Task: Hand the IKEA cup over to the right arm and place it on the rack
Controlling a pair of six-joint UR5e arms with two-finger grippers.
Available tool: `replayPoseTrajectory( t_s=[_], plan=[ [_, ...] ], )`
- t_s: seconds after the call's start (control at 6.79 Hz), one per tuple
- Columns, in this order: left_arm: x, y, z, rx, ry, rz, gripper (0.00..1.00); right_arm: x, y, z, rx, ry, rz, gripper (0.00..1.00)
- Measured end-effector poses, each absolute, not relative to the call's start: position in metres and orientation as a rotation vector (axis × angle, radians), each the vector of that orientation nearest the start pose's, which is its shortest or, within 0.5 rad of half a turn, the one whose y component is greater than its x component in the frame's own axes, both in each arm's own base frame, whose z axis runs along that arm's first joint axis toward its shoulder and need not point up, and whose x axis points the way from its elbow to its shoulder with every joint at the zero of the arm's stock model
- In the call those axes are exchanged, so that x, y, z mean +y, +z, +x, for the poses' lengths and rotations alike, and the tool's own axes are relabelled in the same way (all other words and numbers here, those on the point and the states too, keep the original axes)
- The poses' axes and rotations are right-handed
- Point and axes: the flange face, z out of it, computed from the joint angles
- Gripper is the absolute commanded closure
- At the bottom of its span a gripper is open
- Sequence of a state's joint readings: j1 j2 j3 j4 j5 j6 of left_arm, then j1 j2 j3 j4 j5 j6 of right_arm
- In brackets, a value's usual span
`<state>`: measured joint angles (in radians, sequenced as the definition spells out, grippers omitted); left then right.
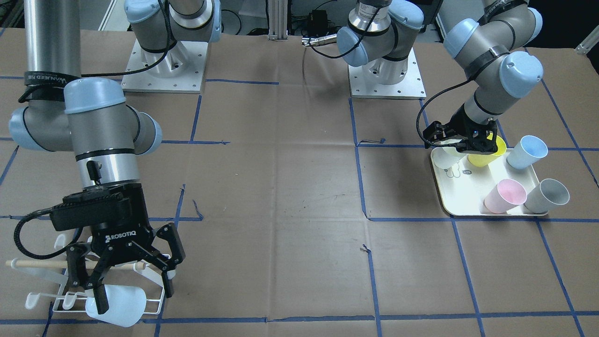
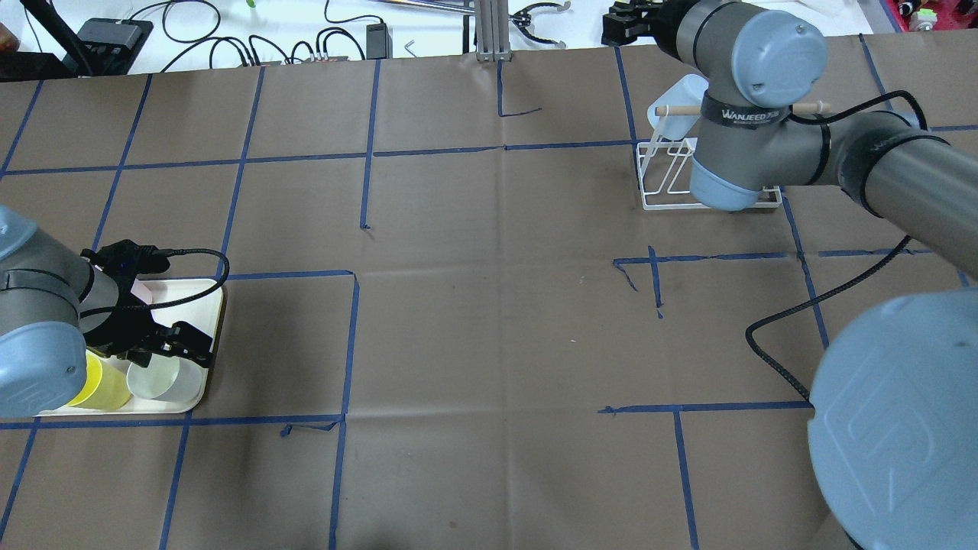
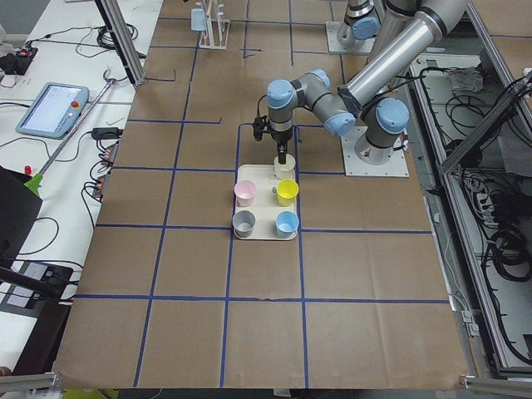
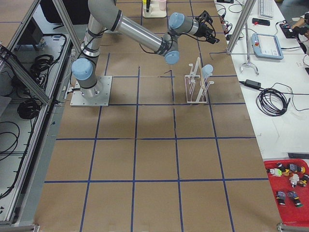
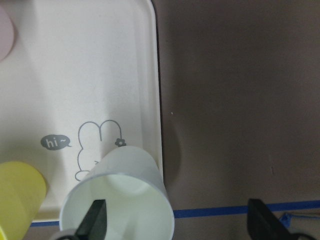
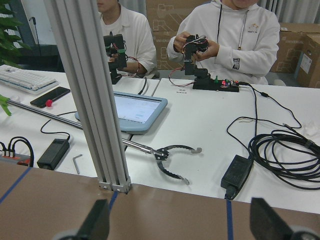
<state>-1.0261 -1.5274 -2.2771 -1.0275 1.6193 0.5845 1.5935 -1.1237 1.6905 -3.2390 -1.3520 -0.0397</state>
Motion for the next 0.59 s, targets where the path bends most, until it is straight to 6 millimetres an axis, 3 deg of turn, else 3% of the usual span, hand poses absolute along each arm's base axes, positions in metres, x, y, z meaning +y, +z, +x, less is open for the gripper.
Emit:
replayPoseTrajectory(
  t_s=[0.29, 0.44, 0.59],
  plan=[
    [-0.385, 0.23, 0.09, 3.141, 0.232, 0.058, 0.76, -0.625, 0.399, 0.206, 2.442, -1.52, -0.2, 0.0],
    [-0.385, 0.23, 0.091, 3.138, 0.235, 0.057, 1.0, -0.619, 0.403, 0.22, 2.417, -1.5, -0.181, 0.0],
    [-0.386, 0.231, 0.092, 3.136, 0.235, 0.056, 1.0, -0.615, 0.404, 0.23, 2.399, -1.489, -0.174, 0.0]
  ],
)
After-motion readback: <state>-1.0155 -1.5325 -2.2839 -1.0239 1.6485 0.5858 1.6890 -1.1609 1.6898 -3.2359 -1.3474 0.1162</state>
